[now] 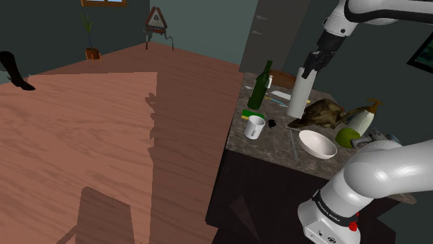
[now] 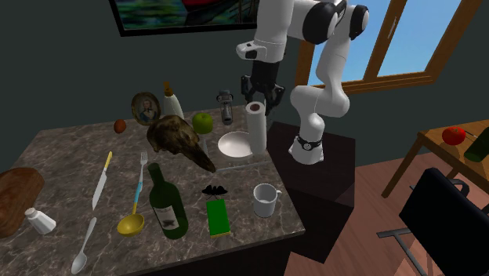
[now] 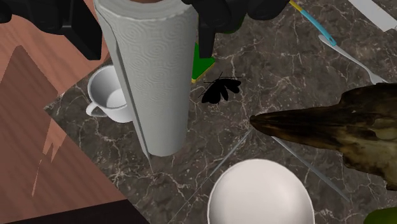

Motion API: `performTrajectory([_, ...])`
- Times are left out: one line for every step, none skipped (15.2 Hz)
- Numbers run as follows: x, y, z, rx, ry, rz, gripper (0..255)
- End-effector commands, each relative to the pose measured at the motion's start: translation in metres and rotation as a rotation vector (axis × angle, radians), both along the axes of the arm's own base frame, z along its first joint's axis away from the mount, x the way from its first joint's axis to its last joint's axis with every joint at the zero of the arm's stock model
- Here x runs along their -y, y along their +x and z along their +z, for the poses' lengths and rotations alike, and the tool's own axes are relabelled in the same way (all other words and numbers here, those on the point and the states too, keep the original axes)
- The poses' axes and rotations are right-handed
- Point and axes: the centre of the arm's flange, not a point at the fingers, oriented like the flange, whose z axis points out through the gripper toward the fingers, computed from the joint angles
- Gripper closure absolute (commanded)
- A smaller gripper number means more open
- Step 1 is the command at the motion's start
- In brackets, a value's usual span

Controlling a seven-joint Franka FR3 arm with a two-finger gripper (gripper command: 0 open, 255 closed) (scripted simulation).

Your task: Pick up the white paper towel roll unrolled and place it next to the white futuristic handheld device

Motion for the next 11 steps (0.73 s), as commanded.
performTrajectory([0.000,0.000,0.011,0.000,0.000,0.000,255])
performTrajectory([0.000,0.000,0.016,0.000,0.000,0.000,255])
performTrajectory([0.000,0.000,0.021,0.000,0.000,0.000,255])
performTrajectory([0.000,0.000,0.026,0.000,0.000,0.000,255])
performTrajectory([0.000,0.000,0.032,0.000,0.000,0.000,255])
performTrajectory([0.000,0.000,0.037,0.000,0.000,0.000,255])
performTrajectory([0.000,0.000,0.042,0.000,0.000,0.000,255])
performTrajectory([0.000,0.000,0.048,0.000,0.000,0.000,255])
performTrajectory([0.000,0.000,0.053,0.000,0.000,0.000,255])
performTrajectory([0.000,0.000,0.058,0.000,0.000,0.000,255])
performTrajectory([0.000,0.000,0.063,0.000,0.000,0.000,255])
